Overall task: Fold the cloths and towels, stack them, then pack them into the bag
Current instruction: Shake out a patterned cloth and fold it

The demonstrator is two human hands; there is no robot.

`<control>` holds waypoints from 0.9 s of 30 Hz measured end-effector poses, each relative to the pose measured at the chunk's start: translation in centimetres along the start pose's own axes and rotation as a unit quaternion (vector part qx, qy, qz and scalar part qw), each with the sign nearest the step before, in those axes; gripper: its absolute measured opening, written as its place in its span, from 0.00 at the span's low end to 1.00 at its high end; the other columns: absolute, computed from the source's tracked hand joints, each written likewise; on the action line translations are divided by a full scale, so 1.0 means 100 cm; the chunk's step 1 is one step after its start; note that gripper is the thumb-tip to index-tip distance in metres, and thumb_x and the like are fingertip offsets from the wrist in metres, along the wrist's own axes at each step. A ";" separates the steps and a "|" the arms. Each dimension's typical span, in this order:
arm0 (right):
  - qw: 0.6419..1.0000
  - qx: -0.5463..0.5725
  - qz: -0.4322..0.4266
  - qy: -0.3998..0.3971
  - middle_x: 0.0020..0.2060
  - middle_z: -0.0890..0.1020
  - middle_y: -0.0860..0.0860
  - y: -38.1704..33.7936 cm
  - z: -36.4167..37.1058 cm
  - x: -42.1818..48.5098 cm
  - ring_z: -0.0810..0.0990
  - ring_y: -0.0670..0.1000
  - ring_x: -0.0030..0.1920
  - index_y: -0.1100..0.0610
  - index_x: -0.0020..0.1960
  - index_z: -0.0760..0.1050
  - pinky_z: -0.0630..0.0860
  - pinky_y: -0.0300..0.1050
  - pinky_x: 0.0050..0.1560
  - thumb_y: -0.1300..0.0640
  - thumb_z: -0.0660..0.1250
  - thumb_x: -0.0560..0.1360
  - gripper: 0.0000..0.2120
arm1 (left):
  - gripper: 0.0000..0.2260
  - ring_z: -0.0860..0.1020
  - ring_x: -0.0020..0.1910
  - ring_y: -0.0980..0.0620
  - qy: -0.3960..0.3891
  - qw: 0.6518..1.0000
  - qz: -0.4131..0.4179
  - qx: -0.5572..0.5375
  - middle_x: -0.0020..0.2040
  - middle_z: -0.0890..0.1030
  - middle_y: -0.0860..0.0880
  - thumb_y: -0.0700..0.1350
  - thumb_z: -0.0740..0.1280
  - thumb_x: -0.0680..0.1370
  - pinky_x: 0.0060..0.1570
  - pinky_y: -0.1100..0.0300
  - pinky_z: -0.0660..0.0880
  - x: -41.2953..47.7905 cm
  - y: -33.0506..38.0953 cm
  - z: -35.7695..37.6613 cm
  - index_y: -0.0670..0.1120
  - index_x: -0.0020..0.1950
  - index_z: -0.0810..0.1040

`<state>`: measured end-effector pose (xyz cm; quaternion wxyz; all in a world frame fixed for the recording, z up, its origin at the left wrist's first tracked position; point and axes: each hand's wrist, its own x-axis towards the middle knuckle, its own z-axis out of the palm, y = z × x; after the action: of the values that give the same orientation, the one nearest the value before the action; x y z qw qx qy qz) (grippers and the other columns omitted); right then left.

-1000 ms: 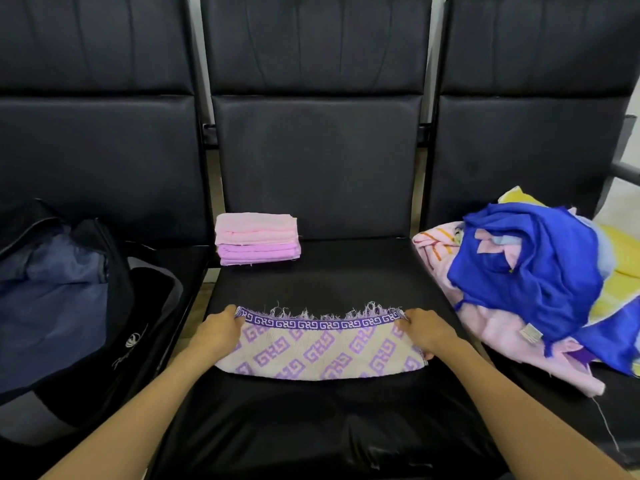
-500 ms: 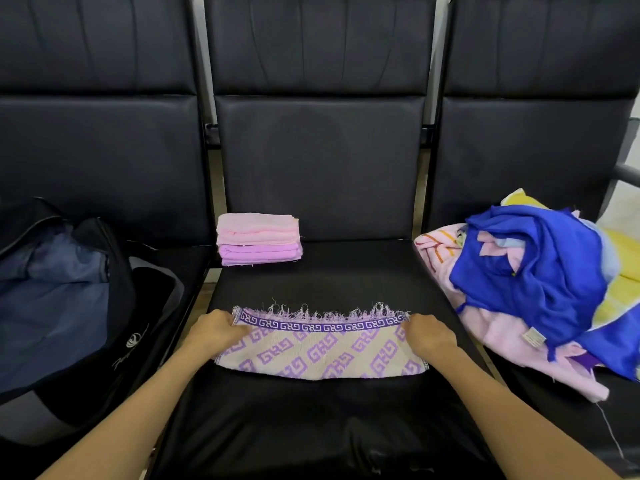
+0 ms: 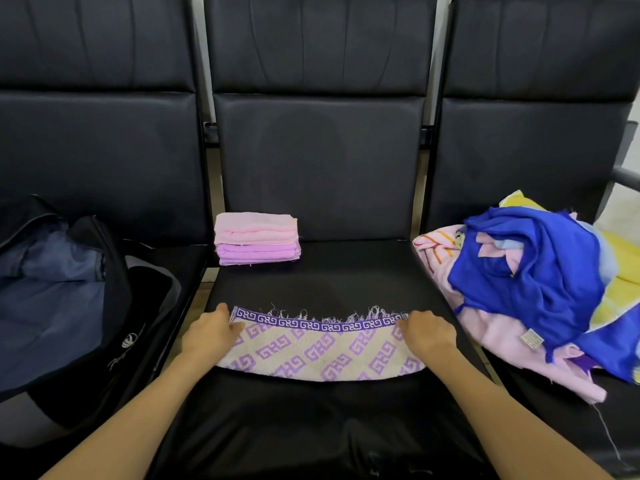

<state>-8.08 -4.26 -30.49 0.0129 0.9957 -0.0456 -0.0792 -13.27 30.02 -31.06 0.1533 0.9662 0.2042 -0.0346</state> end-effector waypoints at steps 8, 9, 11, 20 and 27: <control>0.975 0.054 -0.218 0.005 0.58 0.74 0.53 -0.018 0.000 -0.008 0.75 0.52 0.57 0.55 0.60 0.70 0.72 0.44 0.51 0.55 0.61 0.79 0.11 | 0.27 0.71 0.64 0.45 -0.054 0.996 -0.030 0.059 0.65 0.69 0.43 0.62 0.70 0.72 0.56 0.53 0.73 -0.002 0.010 -0.005 0.44 0.62 0.73; 0.968 0.045 -0.244 -0.033 0.58 0.74 0.53 -0.020 0.002 -0.009 0.75 0.53 0.56 0.55 0.59 0.72 0.72 0.44 0.53 0.55 0.60 0.79 0.10 | 0.25 0.69 0.65 0.45 -0.056 0.996 -0.025 0.061 0.66 0.69 0.43 0.61 0.69 0.73 0.58 0.53 0.72 -0.002 0.011 -0.004 0.45 0.62 0.74; 0.956 0.031 -0.276 -0.098 0.59 0.72 0.52 -0.023 0.006 -0.012 0.75 0.53 0.58 0.54 0.60 0.73 0.70 0.45 0.56 0.55 0.60 0.79 0.10 | 0.20 0.71 0.61 0.46 -0.052 0.998 -0.014 0.044 0.63 0.71 0.44 0.57 0.68 0.74 0.56 0.53 0.73 -0.004 0.013 -0.005 0.46 0.58 0.74; 0.949 0.123 -0.258 -0.132 0.59 0.72 0.50 -0.019 0.003 -0.008 0.76 0.52 0.56 0.52 0.64 0.72 0.73 0.45 0.56 0.53 0.62 0.79 0.14 | 0.17 0.78 0.42 0.47 0.003 0.975 0.082 -0.205 0.50 0.79 0.45 0.36 0.64 0.77 0.41 0.54 0.75 -0.007 0.024 -0.013 0.50 0.64 0.67; 0.917 0.341 -0.107 -0.176 0.46 0.82 0.53 0.001 -0.006 -0.003 0.81 0.49 0.41 0.54 0.51 0.76 0.79 0.43 0.45 0.55 0.59 0.80 0.08 | 0.15 0.80 0.48 0.51 -0.062 0.933 0.109 -0.338 0.58 0.81 0.45 0.36 0.63 0.78 0.39 0.67 0.72 -0.026 0.093 -0.014 0.48 0.60 0.81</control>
<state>-8.29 -4.28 -29.89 -0.3442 0.9085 0.0355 -0.2342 -11.87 21.36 -26.80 0.4855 0.8698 0.0874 -0.0065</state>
